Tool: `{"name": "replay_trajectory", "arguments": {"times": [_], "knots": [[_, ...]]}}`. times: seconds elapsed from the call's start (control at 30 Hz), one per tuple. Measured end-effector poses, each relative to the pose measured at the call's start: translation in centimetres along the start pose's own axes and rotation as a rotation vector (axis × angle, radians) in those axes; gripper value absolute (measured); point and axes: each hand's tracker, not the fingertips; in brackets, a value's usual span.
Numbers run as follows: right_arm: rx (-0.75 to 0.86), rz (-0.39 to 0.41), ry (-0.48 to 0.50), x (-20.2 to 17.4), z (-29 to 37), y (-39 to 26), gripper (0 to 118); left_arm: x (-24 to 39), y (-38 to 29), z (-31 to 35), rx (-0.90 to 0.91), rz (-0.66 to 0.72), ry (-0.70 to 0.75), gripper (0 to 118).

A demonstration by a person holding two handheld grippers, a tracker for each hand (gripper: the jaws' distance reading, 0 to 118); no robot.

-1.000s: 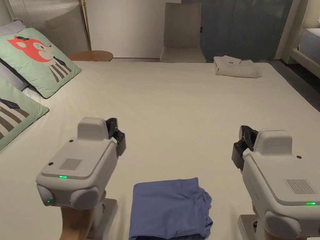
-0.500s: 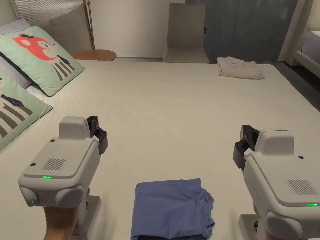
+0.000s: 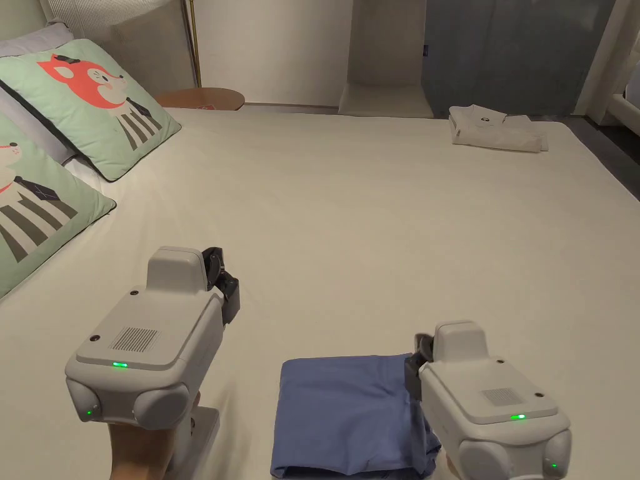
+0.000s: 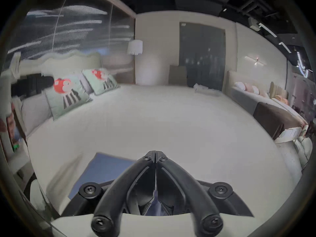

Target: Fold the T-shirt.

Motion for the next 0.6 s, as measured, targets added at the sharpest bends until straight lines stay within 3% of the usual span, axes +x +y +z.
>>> {"name": "replay_trajectory", "arguments": {"times": [0.3,0.37,0.5,0.6], "knots": [[-0.338,0.044,-0.012,-1.1,-5.3,-6.1,1,0.2,-3.4,-0.9,-0.12,0.023,-0.057,0],[-0.257,0.034,-0.01,-1.0,-4.4,-5.7,1,0.2,-4.2,-1.4,-0.16,0.047,-0.065,0],[-0.276,-0.019,0.002,-0.3,-4.7,-5.9,1,0.2,-5.5,-2.3,-0.324,0.148,-0.12,1],[-0.277,-0.016,0.01,-0.4,-4.1,-5.7,1,-0.1,-6.8,-3.7,-0.49,0.271,-0.181,5]]}}
